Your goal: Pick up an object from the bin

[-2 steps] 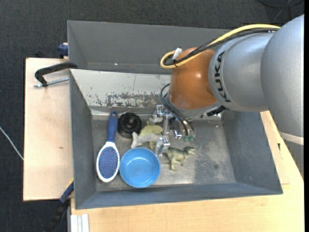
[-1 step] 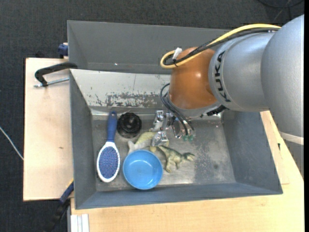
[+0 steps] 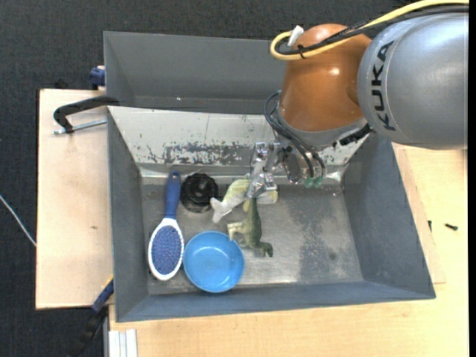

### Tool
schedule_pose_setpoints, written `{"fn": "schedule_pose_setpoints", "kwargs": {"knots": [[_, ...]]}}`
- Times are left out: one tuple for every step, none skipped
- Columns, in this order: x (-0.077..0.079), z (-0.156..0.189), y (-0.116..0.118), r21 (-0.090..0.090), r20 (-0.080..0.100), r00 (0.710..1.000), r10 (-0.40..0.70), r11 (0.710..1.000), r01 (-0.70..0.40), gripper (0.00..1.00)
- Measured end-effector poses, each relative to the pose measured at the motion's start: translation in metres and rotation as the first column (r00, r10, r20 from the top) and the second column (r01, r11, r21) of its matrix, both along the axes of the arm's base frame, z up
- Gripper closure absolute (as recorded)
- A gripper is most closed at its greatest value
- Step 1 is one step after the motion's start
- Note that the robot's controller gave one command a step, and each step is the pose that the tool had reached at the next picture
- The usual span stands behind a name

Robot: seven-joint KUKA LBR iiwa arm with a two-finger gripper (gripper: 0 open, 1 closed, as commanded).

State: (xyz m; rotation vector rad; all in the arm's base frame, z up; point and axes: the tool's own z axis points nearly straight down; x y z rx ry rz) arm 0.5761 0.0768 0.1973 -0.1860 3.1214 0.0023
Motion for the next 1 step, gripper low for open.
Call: {"fn": "schedule_pose_setpoints", "kwargs": {"knots": [[0.0042, 0.0695, -0.0033, -0.005, -0.003, 0.893, 0.450, 0.893, -0.450, 1.00]]}}
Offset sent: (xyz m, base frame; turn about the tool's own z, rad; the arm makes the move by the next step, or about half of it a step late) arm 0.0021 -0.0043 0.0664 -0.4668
